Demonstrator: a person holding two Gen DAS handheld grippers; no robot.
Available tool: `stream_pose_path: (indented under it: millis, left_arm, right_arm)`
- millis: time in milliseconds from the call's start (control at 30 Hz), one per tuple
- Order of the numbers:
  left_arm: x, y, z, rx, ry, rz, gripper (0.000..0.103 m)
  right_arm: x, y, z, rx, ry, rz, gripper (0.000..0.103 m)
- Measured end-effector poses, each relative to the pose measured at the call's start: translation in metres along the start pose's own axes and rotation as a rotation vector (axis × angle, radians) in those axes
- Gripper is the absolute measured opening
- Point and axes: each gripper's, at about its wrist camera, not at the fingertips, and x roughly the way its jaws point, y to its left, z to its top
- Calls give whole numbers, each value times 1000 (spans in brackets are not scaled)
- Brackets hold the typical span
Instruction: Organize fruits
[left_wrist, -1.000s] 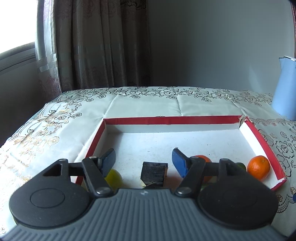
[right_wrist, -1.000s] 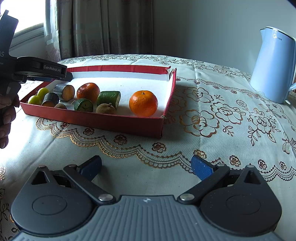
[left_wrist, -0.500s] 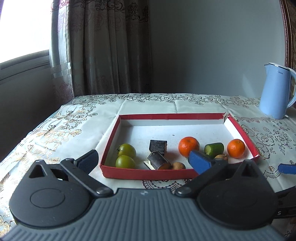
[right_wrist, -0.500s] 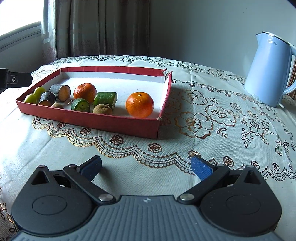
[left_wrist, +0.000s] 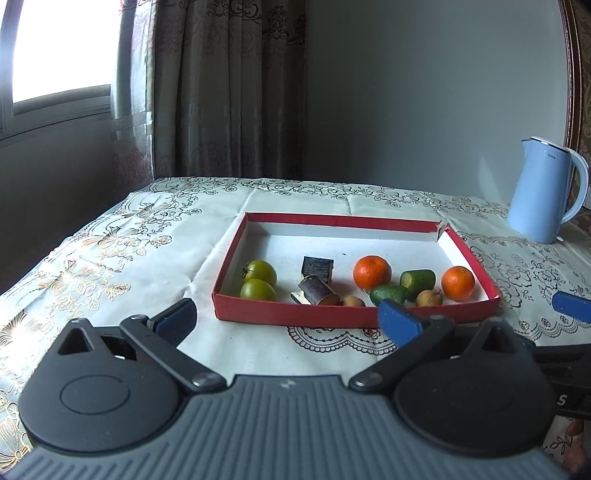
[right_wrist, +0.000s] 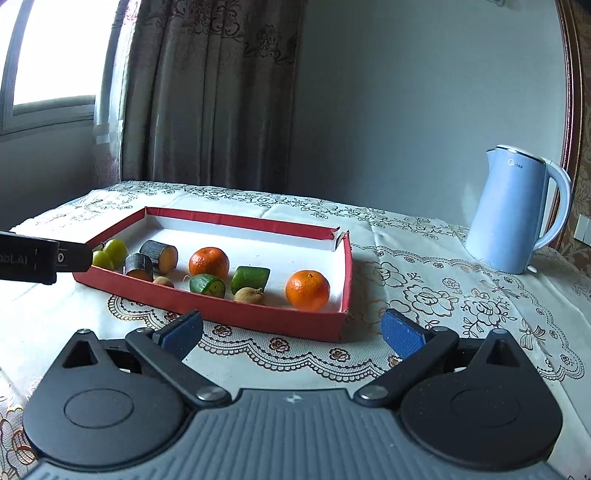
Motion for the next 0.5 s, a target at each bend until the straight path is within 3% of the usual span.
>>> stream_pose_path:
  millis: [167,500]
  left_arm:
    - [-2,2,-3,-3,2,35,103]
    - [-6,4,-5,-2,-5,32,103]
  right_arm:
    - [-6,5,-2,13,-13,15,103]
    - [-8,14,-5,-20,-13,19,103]
